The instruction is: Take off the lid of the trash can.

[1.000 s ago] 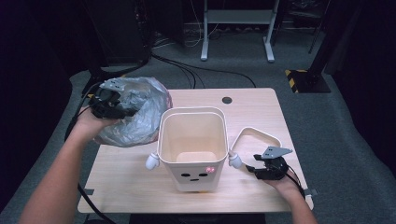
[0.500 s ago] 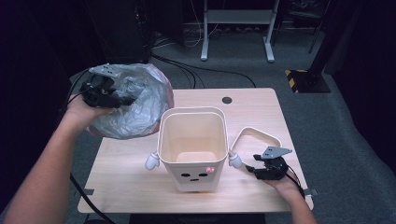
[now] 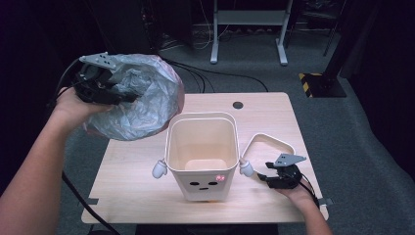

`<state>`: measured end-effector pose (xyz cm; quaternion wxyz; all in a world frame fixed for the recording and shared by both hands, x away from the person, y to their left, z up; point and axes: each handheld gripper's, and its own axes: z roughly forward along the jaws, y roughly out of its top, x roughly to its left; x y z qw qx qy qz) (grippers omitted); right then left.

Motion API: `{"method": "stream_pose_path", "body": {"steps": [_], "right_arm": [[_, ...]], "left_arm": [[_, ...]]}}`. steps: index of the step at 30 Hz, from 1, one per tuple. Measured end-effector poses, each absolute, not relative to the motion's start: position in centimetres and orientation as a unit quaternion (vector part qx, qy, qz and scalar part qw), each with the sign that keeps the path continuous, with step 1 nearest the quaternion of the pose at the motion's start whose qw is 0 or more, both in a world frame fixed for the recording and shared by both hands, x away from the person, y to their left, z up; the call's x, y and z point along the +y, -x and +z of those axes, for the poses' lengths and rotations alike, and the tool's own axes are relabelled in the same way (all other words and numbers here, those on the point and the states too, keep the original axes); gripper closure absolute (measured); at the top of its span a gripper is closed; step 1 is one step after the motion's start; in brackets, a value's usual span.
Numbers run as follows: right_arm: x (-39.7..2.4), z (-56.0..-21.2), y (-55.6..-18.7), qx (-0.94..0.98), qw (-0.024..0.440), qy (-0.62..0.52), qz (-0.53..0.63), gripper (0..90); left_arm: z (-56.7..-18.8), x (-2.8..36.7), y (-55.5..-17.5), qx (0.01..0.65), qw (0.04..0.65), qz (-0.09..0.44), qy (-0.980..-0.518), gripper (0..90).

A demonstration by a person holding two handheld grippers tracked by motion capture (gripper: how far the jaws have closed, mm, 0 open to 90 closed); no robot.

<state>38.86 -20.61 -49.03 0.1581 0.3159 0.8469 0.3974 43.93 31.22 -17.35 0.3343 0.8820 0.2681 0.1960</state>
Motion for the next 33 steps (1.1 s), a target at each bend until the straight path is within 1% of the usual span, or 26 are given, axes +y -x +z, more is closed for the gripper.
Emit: {"method": "stream_pose_path", "body": {"steps": [5, 9, 14, 25, 33], "right_arm": [[-20.6, -49.0, -38.9, 0.847, 0.158, -0.316, 0.397, 40.1], [-20.5, -49.1, -38.9, 0.847, 0.157, -0.316, 0.397, 40.1], [-20.5, -49.0, -38.8, 0.847, 0.159, -0.315, 0.398, 40.1], [-20.4, -49.0, -38.9, 0.848, 0.16, -0.314, 0.396, 40.2], [-20.4, -49.0, -38.8, 0.847, 0.16, -0.315, 0.397, 40.2]], "left_arm": [[-16.0, 31.3, -43.2, 0.261, 0.33, 0.202, -0.885, 64.3], [-15.1, 31.4, -42.6, 0.254, 0.341, 0.199, -0.883, 64.3], [-14.9, 30.8, -42.0, 0.233, 0.357, 0.179, -0.887, 64.3], [-16.4, 27.1, -40.9, 0.171, 0.385, 0.122, -0.899, 64.3], [-17.2, 24.2, -40.0, 0.128, 0.388, 0.101, -0.907, 64.3]]}}
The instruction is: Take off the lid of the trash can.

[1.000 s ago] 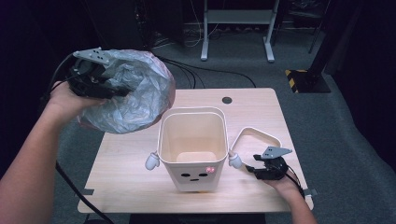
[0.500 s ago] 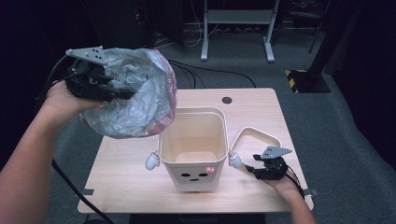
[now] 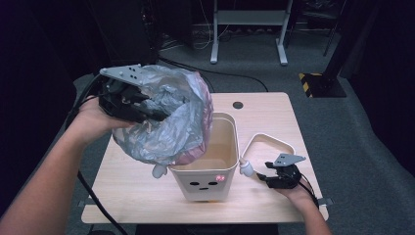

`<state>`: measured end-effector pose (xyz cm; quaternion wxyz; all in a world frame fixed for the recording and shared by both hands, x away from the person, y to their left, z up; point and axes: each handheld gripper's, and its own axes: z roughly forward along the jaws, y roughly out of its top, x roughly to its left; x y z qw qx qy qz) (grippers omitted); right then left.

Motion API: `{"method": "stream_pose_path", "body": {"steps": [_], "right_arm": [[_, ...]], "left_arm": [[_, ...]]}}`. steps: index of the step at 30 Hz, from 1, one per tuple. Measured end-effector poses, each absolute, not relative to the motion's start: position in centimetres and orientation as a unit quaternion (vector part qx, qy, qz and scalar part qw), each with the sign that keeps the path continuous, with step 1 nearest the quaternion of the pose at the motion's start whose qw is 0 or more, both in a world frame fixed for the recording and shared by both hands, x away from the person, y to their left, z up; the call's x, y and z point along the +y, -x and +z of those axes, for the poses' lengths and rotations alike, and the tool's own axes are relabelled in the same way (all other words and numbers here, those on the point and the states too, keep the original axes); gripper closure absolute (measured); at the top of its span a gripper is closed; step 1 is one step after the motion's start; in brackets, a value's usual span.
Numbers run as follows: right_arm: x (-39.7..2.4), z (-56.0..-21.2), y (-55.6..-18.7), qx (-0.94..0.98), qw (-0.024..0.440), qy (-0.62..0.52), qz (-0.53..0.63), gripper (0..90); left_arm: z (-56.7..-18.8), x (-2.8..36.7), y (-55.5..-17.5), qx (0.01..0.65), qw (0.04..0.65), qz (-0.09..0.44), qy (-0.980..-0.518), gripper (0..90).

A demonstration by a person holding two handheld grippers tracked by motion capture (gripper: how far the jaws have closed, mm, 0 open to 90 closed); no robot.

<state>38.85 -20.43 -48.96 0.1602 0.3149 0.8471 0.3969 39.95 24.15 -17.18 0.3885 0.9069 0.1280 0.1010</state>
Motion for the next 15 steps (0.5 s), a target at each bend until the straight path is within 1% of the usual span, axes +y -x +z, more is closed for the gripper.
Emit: {"method": "stream_pose_path", "body": {"steps": [8, 15], "right_arm": [[-20.4, -48.9, -38.8, 0.847, 0.162, -0.314, 0.396, 40.1], [-20.4, -48.9, -38.8, 0.847, 0.162, -0.314, 0.396, 40.1]], "left_arm": [[-18.5, 22.0, -39.6, 0.106, 0.387, 0.081, -0.912, 64.3], [-18.7, 20.7, -39.2, 0.089, 0.388, 0.066, -0.915, 64.3]]}}
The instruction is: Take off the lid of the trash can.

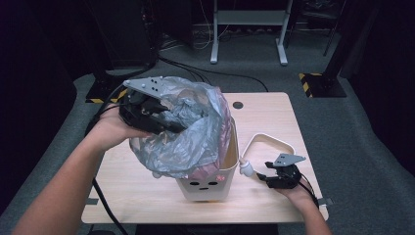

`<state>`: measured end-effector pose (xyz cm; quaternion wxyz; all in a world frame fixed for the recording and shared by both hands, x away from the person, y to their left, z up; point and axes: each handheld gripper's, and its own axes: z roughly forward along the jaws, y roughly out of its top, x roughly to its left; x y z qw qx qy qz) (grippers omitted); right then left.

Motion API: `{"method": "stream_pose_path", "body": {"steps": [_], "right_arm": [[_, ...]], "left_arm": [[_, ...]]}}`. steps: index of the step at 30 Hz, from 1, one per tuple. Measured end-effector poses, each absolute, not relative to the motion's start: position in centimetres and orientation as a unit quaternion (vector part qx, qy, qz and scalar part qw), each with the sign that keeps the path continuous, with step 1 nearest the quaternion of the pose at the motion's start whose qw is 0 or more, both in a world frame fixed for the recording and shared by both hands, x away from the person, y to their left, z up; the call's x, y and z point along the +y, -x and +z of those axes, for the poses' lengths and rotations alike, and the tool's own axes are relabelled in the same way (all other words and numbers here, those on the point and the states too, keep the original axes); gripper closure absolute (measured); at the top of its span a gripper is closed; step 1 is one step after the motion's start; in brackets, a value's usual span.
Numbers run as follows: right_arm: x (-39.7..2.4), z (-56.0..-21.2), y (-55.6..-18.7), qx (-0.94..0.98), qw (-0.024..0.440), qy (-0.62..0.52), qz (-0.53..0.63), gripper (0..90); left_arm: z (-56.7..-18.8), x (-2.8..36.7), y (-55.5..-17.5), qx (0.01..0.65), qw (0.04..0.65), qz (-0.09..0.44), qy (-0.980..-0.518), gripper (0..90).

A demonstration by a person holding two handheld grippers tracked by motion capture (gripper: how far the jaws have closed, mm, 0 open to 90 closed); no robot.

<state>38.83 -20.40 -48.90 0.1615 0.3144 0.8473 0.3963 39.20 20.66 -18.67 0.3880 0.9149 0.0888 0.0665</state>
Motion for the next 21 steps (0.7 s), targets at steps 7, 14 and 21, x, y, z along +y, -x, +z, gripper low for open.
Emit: {"method": "stream_pose_path", "body": {"steps": [7, 14, 21], "right_arm": [[-20.3, -48.9, -38.8, 0.848, 0.16, -0.314, 0.396, 40.1], [-20.4, -48.9, -38.8, 0.847, 0.16, -0.314, 0.397, 40.1], [-20.5, -48.9, -38.8, 0.848, 0.161, -0.314, 0.397, 40.1]], "left_arm": [[-18.2, 19.1, -38.9, 0.078, 0.402, 0.067, -0.91, 64.2], [-19.4, 17.3, -39.0, 0.068, 0.402, 0.053, -0.912, 64.2], [-21.7, 16.8, -39.4, 0.073, 0.394, 0.036, -0.915, 64.1]]}}
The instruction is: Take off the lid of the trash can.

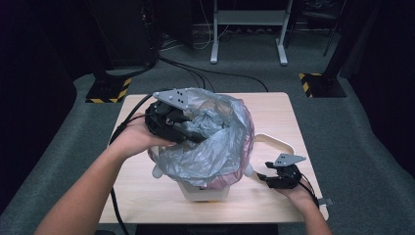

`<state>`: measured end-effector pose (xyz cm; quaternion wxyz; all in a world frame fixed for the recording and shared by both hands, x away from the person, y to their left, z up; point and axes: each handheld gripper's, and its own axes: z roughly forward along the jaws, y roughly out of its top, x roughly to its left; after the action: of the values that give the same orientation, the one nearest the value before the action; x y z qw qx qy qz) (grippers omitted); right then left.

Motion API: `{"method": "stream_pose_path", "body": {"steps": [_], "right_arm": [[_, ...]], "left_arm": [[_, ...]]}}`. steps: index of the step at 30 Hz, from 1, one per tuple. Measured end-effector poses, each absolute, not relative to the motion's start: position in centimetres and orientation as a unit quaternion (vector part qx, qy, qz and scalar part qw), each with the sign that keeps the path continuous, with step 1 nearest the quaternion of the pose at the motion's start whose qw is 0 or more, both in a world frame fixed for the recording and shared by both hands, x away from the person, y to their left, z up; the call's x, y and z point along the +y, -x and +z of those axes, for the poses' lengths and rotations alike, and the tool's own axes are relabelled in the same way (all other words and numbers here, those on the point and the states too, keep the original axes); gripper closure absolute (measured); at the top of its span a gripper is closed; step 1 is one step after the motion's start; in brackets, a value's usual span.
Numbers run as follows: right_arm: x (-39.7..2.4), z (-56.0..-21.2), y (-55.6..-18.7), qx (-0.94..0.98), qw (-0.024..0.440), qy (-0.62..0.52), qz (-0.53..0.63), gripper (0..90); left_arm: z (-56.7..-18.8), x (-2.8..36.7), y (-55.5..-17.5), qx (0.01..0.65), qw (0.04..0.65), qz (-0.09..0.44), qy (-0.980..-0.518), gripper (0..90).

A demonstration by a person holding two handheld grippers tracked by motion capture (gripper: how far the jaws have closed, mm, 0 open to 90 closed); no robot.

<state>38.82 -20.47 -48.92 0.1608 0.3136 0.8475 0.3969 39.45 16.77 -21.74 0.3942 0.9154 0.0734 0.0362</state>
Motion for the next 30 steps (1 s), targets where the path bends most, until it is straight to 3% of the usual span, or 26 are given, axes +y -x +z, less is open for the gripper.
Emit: {"method": "stream_pose_path", "body": {"steps": [30], "right_arm": [[-20.4, -48.9, -38.8, 0.85, 0.16, -0.312, 0.394, 40.2]], "left_arm": [[-26.3, 15.3, -40.0, 0.084, 0.303, 0.012, -0.949, 61.4]]}}
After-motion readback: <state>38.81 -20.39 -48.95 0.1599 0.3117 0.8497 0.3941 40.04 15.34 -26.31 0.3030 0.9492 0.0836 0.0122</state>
